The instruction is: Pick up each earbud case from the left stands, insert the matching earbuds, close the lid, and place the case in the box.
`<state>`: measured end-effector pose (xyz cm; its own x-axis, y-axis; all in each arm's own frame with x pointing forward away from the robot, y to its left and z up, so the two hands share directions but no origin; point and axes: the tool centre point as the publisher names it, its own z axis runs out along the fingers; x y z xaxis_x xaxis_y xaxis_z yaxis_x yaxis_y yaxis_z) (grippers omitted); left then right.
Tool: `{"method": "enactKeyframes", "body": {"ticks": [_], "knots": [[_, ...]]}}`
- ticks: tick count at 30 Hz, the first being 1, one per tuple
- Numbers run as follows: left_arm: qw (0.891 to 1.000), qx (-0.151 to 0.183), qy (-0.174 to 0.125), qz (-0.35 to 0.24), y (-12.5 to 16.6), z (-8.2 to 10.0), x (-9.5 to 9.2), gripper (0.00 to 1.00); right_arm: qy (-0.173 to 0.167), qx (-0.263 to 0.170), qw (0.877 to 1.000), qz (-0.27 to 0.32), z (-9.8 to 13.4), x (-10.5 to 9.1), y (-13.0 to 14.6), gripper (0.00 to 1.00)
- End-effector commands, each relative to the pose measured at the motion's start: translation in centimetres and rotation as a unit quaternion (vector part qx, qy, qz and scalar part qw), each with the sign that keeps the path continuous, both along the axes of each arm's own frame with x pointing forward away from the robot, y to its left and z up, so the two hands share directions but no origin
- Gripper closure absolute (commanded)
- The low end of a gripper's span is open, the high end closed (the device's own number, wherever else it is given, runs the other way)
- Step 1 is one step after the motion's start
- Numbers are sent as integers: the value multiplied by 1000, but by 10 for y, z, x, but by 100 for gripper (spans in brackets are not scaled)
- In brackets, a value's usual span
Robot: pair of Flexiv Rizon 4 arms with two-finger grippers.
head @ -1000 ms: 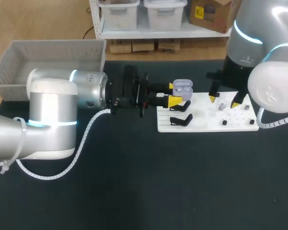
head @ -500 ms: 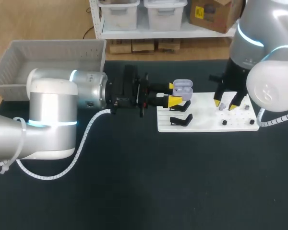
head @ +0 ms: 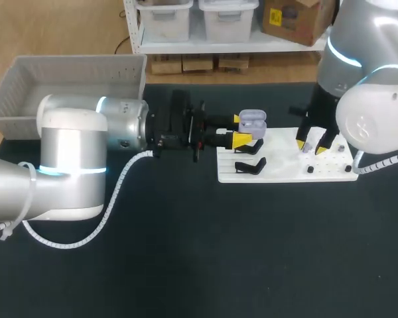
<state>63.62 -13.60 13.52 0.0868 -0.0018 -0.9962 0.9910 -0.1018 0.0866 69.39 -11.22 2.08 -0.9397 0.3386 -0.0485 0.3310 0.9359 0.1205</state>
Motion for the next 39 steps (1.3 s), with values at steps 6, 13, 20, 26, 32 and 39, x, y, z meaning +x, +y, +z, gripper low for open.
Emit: {"method": "enactKeyframes", "body": {"ticks": [6,13,20,26,32,39], "knots": [[1000,0,-1,2,0,0,-1,100,4,1,1000,0,-4,7,-2,69],[1000,0,-1,2,0,0,-1,100,4,1,1000,1,-8,8,-1,71],[1000,0,-1,2,0,0,-1,100,5,1,1000,1,-9,10,-2,72],[1000,0,-1,2,0,0,-1,100,6,0,1000,0,-11,11,-3,76],[1000,0,-1,2,0,0,-1,100,7,-1,1000,1,-12,12,-2,82],[1000,0,-1,2,0,0,-1,100,8,-3,1000,1,-11,11,-2,100]]}}
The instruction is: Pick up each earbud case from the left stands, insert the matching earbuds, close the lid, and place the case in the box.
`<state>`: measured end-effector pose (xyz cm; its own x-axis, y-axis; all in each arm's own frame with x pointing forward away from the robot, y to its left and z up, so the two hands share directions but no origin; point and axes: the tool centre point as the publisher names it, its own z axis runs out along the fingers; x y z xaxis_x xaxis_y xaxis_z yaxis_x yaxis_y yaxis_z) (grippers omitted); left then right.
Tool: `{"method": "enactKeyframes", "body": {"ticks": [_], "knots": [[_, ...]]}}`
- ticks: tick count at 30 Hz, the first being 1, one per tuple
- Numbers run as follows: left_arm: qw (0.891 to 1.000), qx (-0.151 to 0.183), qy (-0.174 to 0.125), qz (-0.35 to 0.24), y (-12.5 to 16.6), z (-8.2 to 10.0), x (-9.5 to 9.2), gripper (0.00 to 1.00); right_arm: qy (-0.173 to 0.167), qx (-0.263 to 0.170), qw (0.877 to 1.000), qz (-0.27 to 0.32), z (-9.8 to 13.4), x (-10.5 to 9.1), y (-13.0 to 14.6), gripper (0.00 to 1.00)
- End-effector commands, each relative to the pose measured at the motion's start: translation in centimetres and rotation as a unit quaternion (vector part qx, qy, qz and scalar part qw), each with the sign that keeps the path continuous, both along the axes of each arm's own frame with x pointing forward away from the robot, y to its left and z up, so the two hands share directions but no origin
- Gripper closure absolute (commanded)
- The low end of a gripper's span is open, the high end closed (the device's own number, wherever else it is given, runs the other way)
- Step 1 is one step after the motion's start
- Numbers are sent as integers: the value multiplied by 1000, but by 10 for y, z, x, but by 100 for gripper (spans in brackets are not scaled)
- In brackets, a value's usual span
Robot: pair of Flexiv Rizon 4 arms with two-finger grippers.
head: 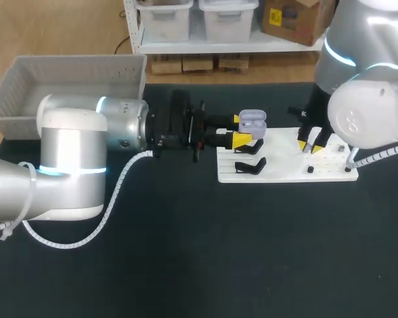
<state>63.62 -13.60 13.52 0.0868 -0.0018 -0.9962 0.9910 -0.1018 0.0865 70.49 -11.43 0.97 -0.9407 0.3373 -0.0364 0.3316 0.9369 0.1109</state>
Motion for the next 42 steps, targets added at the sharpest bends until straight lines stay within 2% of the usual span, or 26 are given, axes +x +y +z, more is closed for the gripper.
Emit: {"method": "enactKeyframes", "body": {"ticks": [1,6,14,20,28,32,36,42], "knots": [[1000,0,-1,2,0,0,-1,100,0,0,1000,0,1,-1,-1,100],[1000,0,-1,2,0,0,-1,100,-4,-1,1000,4,12,-6,-2,100],[1000,0,-1,2,0,0,-1,100,-12,22,1000,3,34,-16,-11,100],[1000,0,-1,2,0,0,-1,100,-27,38,999,14,67,-25,-19,100],[1000,0,-1,2,0,0,-1,100,-37,17,994,100,128,-39,-8,100],[1000,0,-1,2,0,0,-1,100,-42,1,987,154,159,-49,6,100],[1000,0,-1,2,0,0,-1,100,-43,-3,976,212,179,-57,24,100],[1000,0,-1,2,0,0,-1,100,-16,11,952,304,192,-68,55,100]]}}
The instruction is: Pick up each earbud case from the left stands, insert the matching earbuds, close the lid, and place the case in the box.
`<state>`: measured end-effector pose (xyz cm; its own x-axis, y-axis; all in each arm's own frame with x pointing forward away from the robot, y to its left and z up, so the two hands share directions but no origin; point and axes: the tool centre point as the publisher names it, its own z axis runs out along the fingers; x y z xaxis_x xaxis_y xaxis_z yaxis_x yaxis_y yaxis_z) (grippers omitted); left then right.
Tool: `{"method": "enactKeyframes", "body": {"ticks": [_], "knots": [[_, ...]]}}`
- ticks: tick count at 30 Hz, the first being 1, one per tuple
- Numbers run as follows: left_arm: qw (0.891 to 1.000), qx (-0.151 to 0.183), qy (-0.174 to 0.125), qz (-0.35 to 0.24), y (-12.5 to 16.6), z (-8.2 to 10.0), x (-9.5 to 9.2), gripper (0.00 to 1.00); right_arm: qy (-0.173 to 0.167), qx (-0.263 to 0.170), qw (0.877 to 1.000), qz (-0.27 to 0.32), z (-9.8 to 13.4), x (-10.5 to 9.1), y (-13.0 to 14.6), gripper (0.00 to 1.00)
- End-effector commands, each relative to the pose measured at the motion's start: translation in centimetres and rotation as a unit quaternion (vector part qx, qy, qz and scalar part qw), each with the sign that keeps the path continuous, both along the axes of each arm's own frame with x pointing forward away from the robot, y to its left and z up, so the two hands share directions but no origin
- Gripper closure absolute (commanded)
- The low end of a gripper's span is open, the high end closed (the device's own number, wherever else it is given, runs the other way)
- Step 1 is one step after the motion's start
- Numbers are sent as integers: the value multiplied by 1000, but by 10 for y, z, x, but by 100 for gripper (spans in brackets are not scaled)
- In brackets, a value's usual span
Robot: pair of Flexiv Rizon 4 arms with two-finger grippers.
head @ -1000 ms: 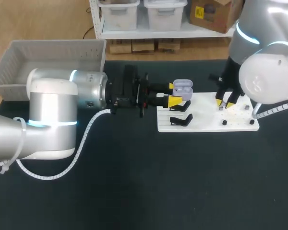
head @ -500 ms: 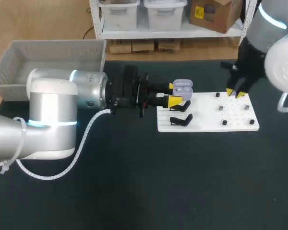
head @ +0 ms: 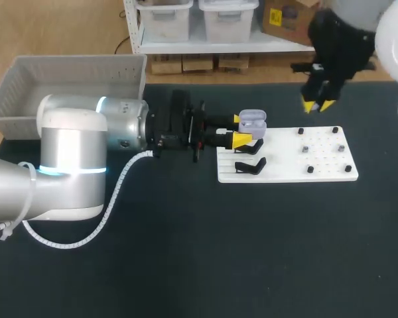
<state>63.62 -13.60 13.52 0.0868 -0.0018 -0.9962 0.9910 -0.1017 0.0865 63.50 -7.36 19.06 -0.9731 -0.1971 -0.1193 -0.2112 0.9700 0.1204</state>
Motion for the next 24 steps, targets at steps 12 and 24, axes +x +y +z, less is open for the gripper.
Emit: {"method": "enactKeyframes", "body": {"ticks": [12,24], "knots": [[1000,0,-1,2,0,0,-1,100,22,-17,996,80,19,-8,26,100],[1000,0,-1,2,0,0,-1,100,22,-31,993,113,27,-19,51,100]]}}
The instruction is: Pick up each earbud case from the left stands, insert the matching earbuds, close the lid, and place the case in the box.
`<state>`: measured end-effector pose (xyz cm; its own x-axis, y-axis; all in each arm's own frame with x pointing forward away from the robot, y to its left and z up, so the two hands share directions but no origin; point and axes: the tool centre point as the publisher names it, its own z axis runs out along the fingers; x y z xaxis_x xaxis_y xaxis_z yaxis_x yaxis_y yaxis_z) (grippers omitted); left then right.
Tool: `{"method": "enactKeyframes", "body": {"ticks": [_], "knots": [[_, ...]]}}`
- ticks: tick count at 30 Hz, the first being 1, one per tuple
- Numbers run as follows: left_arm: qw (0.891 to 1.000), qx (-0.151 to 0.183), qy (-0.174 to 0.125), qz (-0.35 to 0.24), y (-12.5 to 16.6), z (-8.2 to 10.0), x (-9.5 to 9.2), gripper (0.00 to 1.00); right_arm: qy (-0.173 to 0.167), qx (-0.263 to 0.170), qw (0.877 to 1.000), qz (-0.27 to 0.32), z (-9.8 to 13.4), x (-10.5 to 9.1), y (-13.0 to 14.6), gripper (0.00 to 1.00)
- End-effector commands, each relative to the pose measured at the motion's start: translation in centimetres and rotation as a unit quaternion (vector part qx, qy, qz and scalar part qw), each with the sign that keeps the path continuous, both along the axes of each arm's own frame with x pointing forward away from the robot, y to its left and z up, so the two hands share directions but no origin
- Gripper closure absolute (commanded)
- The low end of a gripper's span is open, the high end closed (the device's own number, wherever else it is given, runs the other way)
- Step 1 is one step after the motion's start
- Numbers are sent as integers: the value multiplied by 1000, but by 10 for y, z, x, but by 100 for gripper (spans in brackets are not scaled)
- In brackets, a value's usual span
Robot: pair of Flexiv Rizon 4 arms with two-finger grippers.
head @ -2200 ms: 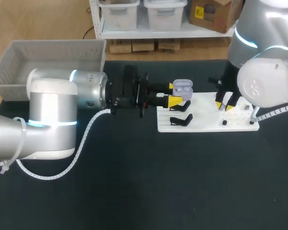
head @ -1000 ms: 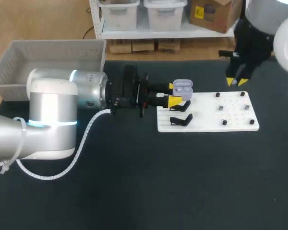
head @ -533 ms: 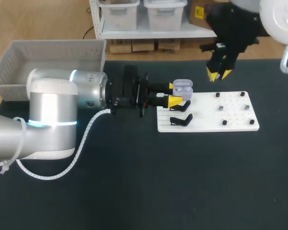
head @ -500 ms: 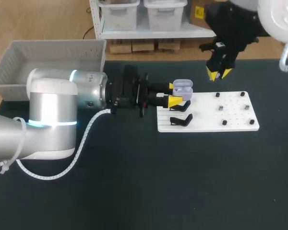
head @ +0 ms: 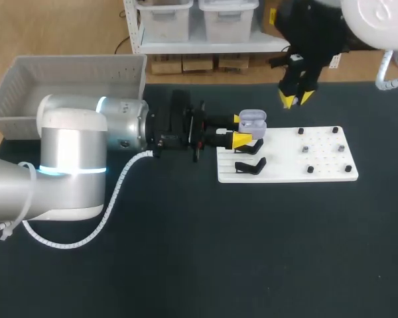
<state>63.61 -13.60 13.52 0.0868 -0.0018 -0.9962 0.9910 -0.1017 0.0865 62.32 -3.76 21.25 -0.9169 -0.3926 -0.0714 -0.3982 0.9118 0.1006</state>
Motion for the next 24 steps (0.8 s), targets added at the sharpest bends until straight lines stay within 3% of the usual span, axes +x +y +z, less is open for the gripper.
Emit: {"method": "enactKeyframes", "body": {"ticks": [1,4,10,24], "knots": [[1000,0,-1,2,0,0,-1,100,2,-18,1000,14,6,-7,18,100],[1000,0,-1,2,0,0,-1,100,6,-45,999,14,9,-10,29,100],[1000,0,-1,2,0,0,-1,100,16,-44,999,13,11,-16,45,100],[1000,0,-1,2,0,0,-1,100,34,-53,998,26,-9,-12,70,100]]}}
